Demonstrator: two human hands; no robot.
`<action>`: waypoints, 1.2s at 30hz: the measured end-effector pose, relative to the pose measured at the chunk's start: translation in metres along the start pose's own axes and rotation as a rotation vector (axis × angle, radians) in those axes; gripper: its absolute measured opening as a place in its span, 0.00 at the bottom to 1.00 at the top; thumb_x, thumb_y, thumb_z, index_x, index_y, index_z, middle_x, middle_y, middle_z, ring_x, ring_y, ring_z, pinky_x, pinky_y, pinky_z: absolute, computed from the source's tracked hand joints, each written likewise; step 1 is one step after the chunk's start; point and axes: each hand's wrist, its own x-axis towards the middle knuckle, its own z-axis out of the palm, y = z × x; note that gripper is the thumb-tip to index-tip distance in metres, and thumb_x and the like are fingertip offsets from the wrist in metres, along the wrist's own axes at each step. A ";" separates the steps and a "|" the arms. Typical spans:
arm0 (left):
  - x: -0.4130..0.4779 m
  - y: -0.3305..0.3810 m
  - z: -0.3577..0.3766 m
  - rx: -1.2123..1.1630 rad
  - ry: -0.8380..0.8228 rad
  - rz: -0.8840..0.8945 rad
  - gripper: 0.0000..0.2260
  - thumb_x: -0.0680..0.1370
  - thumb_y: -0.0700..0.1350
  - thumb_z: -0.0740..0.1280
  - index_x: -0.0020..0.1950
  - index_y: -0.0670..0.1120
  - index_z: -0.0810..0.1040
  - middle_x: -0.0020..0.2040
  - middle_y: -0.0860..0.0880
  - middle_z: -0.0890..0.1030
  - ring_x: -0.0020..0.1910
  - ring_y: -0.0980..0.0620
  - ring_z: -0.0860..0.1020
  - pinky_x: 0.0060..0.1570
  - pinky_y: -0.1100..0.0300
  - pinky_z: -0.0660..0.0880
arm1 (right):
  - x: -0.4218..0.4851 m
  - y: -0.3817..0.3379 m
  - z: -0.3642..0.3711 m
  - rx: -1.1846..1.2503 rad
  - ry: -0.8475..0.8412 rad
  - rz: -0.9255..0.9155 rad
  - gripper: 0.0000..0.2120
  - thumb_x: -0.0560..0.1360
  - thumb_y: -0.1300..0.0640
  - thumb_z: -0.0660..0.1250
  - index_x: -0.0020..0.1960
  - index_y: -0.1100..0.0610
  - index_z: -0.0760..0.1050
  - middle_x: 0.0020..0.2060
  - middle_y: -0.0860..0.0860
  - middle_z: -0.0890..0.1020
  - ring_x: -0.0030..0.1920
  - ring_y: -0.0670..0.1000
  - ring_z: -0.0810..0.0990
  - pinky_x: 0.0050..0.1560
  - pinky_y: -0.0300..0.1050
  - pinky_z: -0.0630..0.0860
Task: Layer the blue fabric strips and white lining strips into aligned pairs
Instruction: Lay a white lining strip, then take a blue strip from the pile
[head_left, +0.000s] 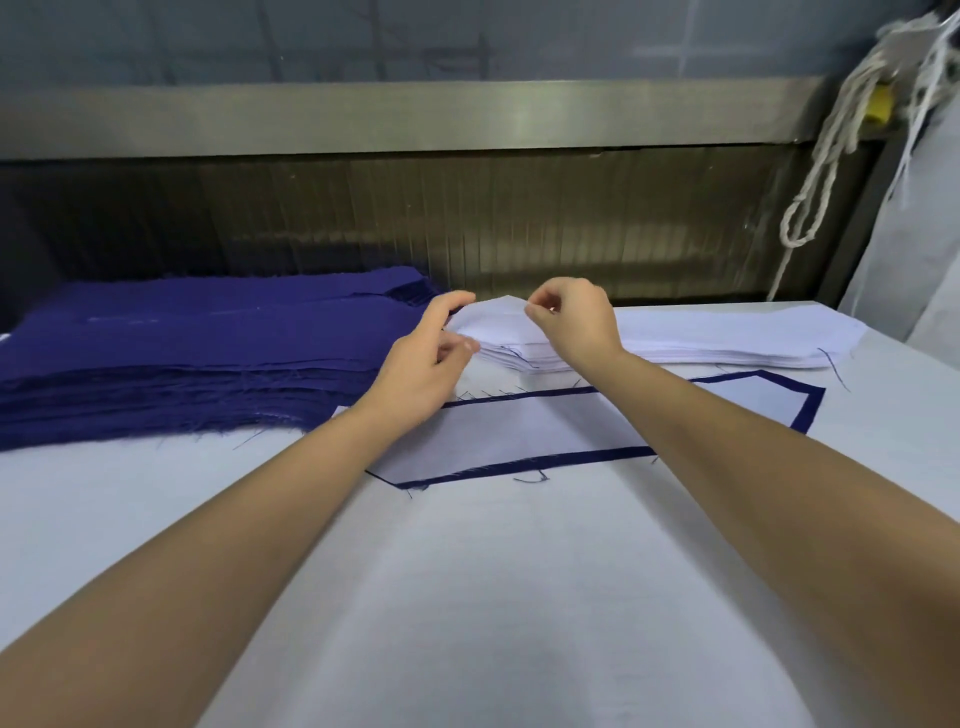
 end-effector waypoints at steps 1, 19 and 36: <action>0.000 0.003 0.000 -0.088 -0.012 -0.038 0.18 0.81 0.46 0.59 0.69 0.59 0.61 0.50 0.51 0.82 0.43 0.55 0.78 0.47 0.60 0.74 | -0.002 -0.002 -0.002 -0.067 0.021 -0.073 0.06 0.76 0.60 0.64 0.44 0.57 0.80 0.44 0.51 0.82 0.47 0.52 0.76 0.48 0.47 0.74; 0.003 0.026 -0.012 -0.656 0.210 -0.458 0.07 0.81 0.43 0.61 0.51 0.42 0.78 0.45 0.47 0.80 0.38 0.52 0.82 0.42 0.62 0.80 | -0.039 0.006 -0.018 -0.648 -0.167 -0.413 0.21 0.73 0.62 0.64 0.65 0.51 0.71 0.59 0.51 0.73 0.60 0.54 0.67 0.57 0.45 0.62; -0.042 -0.012 -0.053 -0.210 0.177 -0.311 0.14 0.74 0.32 0.67 0.51 0.51 0.79 0.52 0.50 0.76 0.36 0.52 0.75 0.28 0.68 0.75 | -0.069 0.077 -0.105 -0.652 0.015 -0.216 0.10 0.75 0.63 0.64 0.51 0.58 0.82 0.50 0.54 0.80 0.51 0.57 0.72 0.40 0.45 0.67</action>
